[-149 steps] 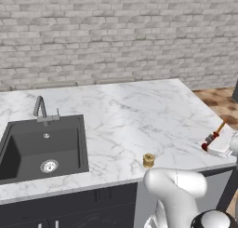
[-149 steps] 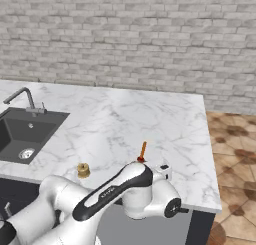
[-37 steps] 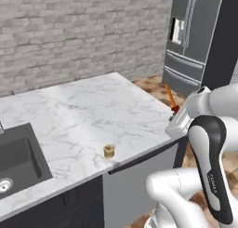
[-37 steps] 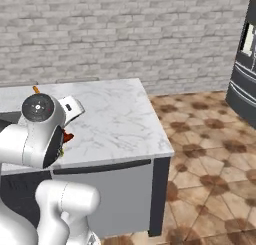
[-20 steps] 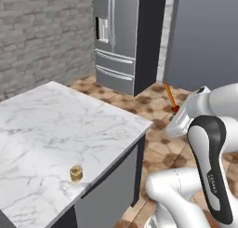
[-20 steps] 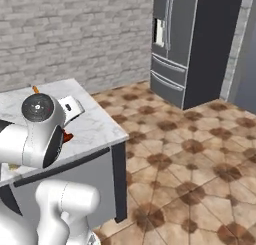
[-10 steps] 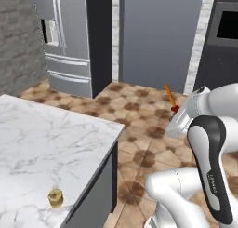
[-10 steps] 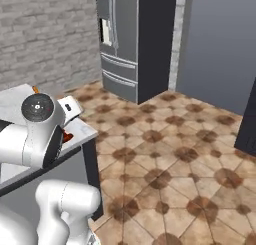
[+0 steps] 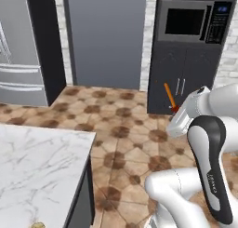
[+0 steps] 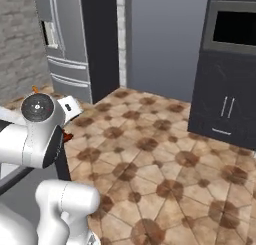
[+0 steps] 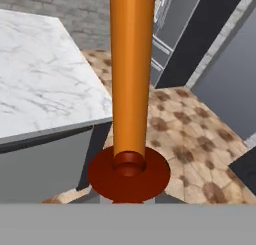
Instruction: Pick the candle and candle from the dining table and place them in the open cabinet. Close the cabinet after placing the objects.
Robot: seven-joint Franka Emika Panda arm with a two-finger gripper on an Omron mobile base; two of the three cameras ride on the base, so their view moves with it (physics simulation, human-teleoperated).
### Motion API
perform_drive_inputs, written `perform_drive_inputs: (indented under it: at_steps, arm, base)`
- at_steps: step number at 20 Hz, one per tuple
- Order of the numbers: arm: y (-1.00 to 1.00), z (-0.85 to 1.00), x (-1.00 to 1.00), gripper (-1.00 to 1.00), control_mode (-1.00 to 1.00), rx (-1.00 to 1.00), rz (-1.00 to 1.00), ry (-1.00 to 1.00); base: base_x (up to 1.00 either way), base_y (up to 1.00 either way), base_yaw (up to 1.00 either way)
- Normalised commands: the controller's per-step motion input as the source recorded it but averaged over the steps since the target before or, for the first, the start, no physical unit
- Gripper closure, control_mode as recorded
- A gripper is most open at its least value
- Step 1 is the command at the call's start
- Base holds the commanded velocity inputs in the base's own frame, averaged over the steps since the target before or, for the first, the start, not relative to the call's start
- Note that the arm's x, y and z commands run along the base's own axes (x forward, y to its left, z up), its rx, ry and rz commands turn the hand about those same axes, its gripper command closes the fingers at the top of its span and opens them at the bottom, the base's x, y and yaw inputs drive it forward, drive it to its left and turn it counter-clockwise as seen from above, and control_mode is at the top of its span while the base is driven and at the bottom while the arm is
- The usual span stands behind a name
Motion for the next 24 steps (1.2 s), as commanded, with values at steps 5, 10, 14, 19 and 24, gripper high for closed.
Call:
perform_drive_inputs:
  at_steps: [5, 10, 14, 19, 24]
  arm:
    - [0.0, 0.0, 0.0, 1.0, 1.0, 0.0, 0.0, 0.0]
    - [0.0, 0.0, 0.0, 1.0, 1.0, 0.0, 0.0, 0.0]
    - [0.0, 0.0, 0.0, 1.0, 1.0, 0.0, 0.0, 0.0]
    - [0.0, 0.0, 0.0, 1.0, 1.0, 0.0, 0.0, 0.0]
    - [0.0, 0.0, 0.0, 1.0, 1.0, 0.0, 0.0, 0.0]
  base:
    - [0.0, 0.0, -0.43]
    - [0.0, -0.07, -0.37]
    - [0.0, -0.1, -0.36]
    - [0.0, -0.05, -0.35]
    - [0.01, 0.0, -0.31]
